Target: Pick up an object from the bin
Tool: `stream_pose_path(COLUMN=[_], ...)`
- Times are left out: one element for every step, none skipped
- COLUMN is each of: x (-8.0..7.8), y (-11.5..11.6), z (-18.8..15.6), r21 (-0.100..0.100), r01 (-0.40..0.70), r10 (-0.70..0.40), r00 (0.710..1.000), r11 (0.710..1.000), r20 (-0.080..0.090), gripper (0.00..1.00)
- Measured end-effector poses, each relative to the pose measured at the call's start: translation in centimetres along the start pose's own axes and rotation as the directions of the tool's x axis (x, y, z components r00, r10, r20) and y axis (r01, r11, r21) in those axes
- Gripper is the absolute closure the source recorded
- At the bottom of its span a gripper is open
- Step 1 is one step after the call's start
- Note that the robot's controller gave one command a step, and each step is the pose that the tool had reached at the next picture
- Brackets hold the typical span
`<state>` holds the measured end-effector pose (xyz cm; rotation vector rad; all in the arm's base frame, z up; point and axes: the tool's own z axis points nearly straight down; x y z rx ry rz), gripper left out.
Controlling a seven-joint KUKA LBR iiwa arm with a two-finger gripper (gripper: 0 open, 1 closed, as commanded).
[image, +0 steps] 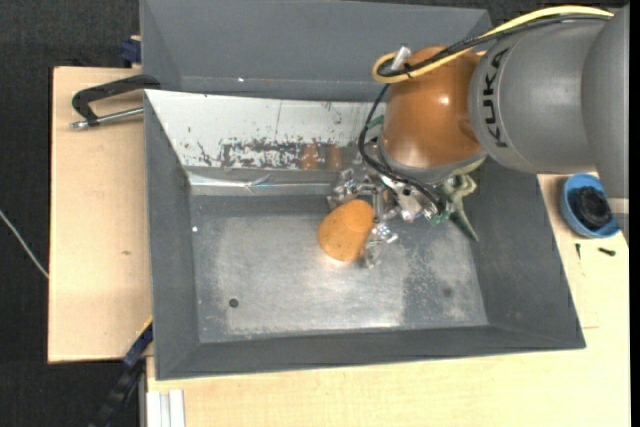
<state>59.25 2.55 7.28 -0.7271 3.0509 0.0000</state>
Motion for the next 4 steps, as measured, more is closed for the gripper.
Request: stream_pose_path(x=[0.4, -0.6, -0.8, 2.7], y=[4.5, 3.4, 3.5, 1.6], z=[-7.2, 0.0, -0.2, -16.5], r21=[0.000, -0.003, 0.000, 0.006], r01=[0.169, 0.569, 0.569, 0.783], r10=[-0.169, -0.569, -0.569, -0.783], r00=[0.986, 0.822, 0.822, 0.622], r11=[0.986, 0.822, 0.822, 0.622], r20=[0.005, 0.000, 0.006, 0.002], gripper=[0.00, 0.00, 1.00, 1.00])
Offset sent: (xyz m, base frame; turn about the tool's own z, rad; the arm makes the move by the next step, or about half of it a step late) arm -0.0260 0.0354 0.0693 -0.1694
